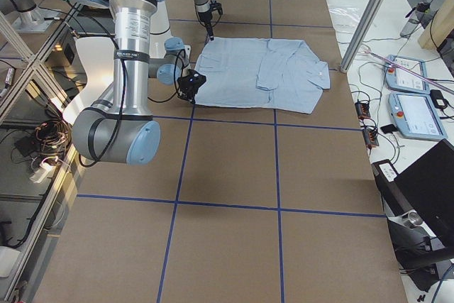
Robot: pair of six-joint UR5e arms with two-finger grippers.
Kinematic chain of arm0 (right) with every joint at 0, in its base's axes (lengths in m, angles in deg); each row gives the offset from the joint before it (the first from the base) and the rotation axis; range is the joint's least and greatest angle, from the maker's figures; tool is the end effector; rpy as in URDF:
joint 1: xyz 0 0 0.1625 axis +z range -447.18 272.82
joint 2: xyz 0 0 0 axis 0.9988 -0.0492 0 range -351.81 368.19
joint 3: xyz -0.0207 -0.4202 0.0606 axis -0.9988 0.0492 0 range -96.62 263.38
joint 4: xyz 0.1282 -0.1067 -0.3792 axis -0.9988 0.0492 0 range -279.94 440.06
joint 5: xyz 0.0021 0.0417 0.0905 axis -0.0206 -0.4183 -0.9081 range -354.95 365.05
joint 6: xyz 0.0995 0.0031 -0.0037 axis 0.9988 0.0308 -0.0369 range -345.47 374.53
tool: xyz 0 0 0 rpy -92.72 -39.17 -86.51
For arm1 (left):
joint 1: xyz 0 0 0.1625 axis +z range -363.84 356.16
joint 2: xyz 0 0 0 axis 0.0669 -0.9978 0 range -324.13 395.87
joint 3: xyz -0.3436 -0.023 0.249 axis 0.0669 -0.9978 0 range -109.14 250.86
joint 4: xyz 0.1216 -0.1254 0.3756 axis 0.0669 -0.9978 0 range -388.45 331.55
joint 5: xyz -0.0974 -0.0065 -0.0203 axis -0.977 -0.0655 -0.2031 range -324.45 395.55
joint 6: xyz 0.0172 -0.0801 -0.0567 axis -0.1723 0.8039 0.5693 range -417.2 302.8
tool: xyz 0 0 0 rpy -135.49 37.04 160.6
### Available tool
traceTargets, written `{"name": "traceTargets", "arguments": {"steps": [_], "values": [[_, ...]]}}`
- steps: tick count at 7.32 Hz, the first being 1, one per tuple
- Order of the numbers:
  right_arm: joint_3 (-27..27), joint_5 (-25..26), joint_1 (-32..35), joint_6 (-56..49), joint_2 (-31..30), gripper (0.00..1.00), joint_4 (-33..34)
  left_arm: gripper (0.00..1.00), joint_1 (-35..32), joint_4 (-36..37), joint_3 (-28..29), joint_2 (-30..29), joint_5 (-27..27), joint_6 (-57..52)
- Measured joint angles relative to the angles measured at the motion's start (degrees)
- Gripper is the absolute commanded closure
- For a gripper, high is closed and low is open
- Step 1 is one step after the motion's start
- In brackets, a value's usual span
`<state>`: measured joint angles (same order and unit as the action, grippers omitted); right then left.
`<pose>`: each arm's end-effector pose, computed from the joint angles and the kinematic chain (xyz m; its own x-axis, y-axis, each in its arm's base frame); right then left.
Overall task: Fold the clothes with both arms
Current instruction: 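Move both grippers to the shirt hem corners nearest the robot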
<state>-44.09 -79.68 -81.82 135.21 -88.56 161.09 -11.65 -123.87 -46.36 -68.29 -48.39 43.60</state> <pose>-0.4121 -0.1817 0.3970 0.5817 0.5649 0.5852 -0.5213 0.8112 -0.2649 0.5142 -0.2156 0.3104 0.6266 -0.2740 -0.7295 0.3348 0.9400 -0.0655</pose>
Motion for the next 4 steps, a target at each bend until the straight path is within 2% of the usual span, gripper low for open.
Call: {"name": "traceTargets", "arguments": {"steps": [3,4], "values": [[0.0,0.0,0.0,0.0,0.2,1.00,0.0,0.53,0.2,0.0,1.1,-0.2,0.0,-0.1],[0.0,0.0,0.0,0.0,0.2,1.00,0.0,0.68,0.2,0.0,1.2,-0.1,0.0,0.0]]}}
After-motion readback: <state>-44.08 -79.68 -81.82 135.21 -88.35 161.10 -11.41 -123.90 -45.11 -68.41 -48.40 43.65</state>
